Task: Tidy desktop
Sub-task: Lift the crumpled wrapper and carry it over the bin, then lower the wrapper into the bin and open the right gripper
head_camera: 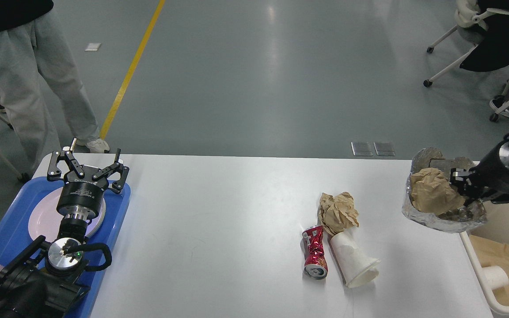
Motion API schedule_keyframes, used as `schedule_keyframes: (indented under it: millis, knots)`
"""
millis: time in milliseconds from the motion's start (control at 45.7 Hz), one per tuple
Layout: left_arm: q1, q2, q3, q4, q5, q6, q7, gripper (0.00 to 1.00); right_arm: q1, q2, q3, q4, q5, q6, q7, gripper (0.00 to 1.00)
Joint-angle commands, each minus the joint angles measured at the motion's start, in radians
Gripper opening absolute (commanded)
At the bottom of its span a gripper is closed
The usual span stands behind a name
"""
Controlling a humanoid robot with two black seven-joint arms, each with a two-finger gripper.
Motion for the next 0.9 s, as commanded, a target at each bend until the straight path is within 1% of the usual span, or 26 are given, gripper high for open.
schedule_keyframes:
  millis: [0,66,197,241,263,372,482,569,635,722,810,876]
  knots:
    - [0.0,-0.001,0.0,0.0,0.0,0.0,0.0,0.96,0.18,-0.001,-0.096,0.102,0.001,0.095,0.02,0.0]
    - [0.0,0.001,0.0,0.0,0.0,0.0,0.0,0.96,0.243,0.003,-0.137,0.136,0.001,0.105,0.076,0.0]
    - [0.0,-0.001,0.0,0.0,0.0,0.0,0.0,0.96,0.274,0.036,-0.257,0.142,0.0,0.09,0.217,0.0]
    - [0.0,-0.001,0.0,0.0,0.0,0.0,0.0,0.96,0.276,0.043,-0.3,0.14,0.0,0.079,0.249,0.0]
    - [0.0,0.001,0.0,0.0,0.0,0.0,0.0,0.96,0.276,0.043,-0.312,0.14,0.0,0.075,0.255,0.0]
    - [0.0,-0.001,0.0,0.0,0.0,0.0,0.0,0.96,0.276,0.022,-0.355,0.133,0.0,0.026,0.257,0.0]
    - [0.0,-0.001,0.0,0.0,0.0,0.001,0.0,0.96,0.242,-0.075,-0.38,0.097,-0.006,-0.075,0.241,0.0]
    - [0.002,-0.001,0.0,0.0,0.0,0.001,0.0,0.96,0.158,-0.16,-0.381,0.032,-0.011,-0.161,0.232,0.0]
    - [0.002,0.001,0.0,0.0,0.0,0.001,0.0,0.96,0.075,-0.248,-0.355,-0.04,-0.013,-0.198,0.232,0.0]
    - [0.002,-0.001,0.0,0.0,0.0,0.0,0.0,0.96,-0.066,-0.326,-0.288,-0.168,-0.016,-0.226,0.232,0.0]
    - [0.002,0.001,0.0,0.0,0.0,0.0,0.0,0.96,-0.283,-0.339,-0.164,-0.327,-0.005,-0.24,0.232,0.0]
    - [0.0,0.001,0.0,0.0,0.0,0.0,0.0,0.96,-0.481,-0.336,-0.015,-0.454,-0.003,-0.261,0.231,0.0]
